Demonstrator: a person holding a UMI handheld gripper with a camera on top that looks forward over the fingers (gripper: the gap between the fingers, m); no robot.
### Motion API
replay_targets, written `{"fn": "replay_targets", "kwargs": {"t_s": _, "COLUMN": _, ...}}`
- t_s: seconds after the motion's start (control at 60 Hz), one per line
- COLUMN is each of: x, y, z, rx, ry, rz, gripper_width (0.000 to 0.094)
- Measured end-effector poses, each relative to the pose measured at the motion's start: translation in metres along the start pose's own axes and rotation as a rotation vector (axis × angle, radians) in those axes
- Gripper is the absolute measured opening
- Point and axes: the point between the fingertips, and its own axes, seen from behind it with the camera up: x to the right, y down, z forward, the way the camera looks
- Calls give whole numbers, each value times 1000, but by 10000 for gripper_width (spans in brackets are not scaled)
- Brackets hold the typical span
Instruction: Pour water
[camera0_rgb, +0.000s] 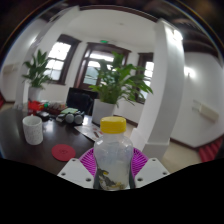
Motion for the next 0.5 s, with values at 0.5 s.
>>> {"fn": "replay_targets", "kwargs": {"t_s": 0.5, "x": -87, "y": -70, "z": 45, "rx": 102, "ry": -64, "rz": -1165, "gripper_width": 420}}
